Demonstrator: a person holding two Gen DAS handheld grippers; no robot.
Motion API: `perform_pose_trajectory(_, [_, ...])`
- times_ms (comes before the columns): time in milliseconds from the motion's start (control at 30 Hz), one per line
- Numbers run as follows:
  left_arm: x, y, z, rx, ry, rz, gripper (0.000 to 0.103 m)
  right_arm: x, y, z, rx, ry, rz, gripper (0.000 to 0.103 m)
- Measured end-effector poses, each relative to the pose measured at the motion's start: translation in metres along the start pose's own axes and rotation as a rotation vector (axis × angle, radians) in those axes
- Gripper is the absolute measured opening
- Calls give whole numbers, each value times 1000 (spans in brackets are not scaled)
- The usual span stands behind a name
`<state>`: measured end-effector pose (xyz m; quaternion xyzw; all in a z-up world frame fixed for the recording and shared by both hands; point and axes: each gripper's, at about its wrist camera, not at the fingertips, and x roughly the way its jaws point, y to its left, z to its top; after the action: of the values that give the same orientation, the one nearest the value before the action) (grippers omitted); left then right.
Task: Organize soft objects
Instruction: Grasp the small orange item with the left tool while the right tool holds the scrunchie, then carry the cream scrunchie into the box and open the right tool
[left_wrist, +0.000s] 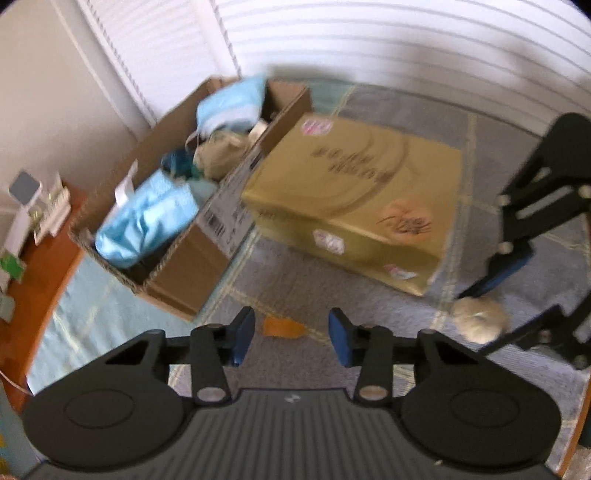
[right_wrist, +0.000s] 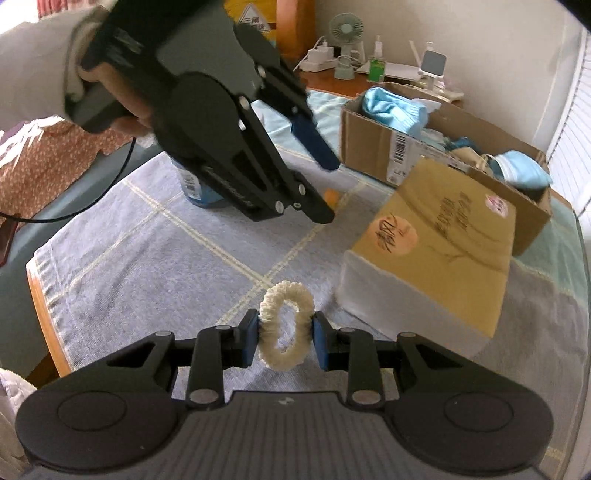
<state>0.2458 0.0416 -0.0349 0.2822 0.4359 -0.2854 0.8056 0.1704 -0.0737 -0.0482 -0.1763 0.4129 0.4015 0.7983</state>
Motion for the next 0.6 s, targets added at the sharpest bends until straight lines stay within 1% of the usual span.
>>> perform_pose_trajectory(167, [14, 9, -1, -18, 34, -7, 39, -2, -2, -5, 15, -14, 7, 35])
perform_pose_trajectory(267, [17, 11, 0, -16, 35, -16, 36, -2, -4, -7, 27, -16, 10, 35])
perform_pose_trajectory(300, [17, 11, 0, -16, 34, -17, 34, -3, -5, -8, 29, -17, 10, 35])
perform_pose_trajectory(333, [17, 11, 0, -17, 33, -22, 28, -3, -5, -9, 32, -18, 10, 35])
perform_pose_trajectory(400, [16, 10, 2, -23, 33, -33, 24, -4, -6, -9, 36, -23, 11, 35])
perform_pose_trajectory(600, [9, 9, 2, -51, 22, -30, 23, -12, -6, -8, 45, -38, -6, 35])
